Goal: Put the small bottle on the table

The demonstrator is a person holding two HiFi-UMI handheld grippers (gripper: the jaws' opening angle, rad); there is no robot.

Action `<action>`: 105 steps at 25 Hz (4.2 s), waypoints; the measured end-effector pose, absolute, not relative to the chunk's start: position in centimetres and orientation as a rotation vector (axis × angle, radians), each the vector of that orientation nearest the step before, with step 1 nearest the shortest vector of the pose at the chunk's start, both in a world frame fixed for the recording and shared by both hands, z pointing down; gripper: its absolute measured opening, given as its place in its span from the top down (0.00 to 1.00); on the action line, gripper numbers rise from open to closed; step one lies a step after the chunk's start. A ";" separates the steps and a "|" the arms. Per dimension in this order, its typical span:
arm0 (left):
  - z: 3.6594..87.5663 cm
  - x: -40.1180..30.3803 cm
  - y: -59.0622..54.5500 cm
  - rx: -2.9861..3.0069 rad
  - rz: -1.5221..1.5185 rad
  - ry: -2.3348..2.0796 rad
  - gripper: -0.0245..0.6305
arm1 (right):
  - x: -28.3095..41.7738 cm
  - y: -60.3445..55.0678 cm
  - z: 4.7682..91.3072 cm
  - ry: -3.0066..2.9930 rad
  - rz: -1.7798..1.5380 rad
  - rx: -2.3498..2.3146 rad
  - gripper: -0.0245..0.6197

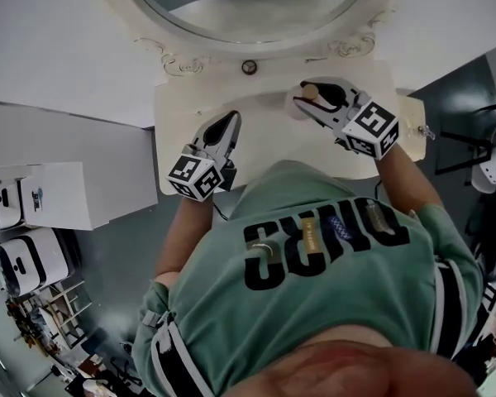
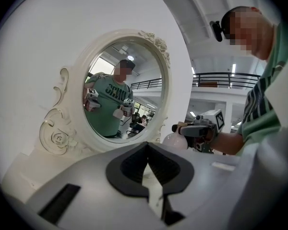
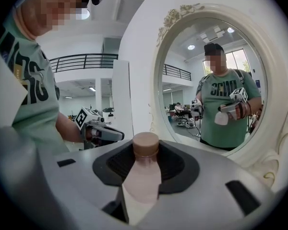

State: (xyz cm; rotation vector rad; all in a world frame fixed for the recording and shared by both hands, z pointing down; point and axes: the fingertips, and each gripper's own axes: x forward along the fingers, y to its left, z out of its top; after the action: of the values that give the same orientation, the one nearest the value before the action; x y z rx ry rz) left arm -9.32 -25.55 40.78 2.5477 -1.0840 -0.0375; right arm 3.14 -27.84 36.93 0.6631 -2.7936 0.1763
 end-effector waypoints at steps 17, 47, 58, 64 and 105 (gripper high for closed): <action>50.8 -10.0 -28.1 2.469 0.031 -1.098 0.95 | 0.3 -29.8 47.8 -2.697 0.245 0.675 0.76; 63.6 -7.7 -31.3 2.487 0.046 -1.059 0.95 | -1.7 -34.0 64.1 -2.638 0.235 0.746 0.76; 63.8 -7.4 -31.0 2.503 0.040 -1.057 0.95 | -1.8 -34.0 65.6 -2.625 0.235 0.770 0.76; 63.6 -7.7 -30.9 2.509 0.028 -1.064 0.95 | -2.2 -33.8 66.3 -2.635 0.176 0.761 0.76; 42.1 -7.9 -27.5 2.658 -0.060 -1.056 0.95 | 2.5 -29.3 44.4 -2.797 0.205 0.855 0.75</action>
State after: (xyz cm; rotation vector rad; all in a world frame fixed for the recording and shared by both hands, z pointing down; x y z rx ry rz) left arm -7.85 -27.45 42.06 2.6581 -1.0557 -0.0600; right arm 2.50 -29.27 44.36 0.8548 -2.7965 0.2048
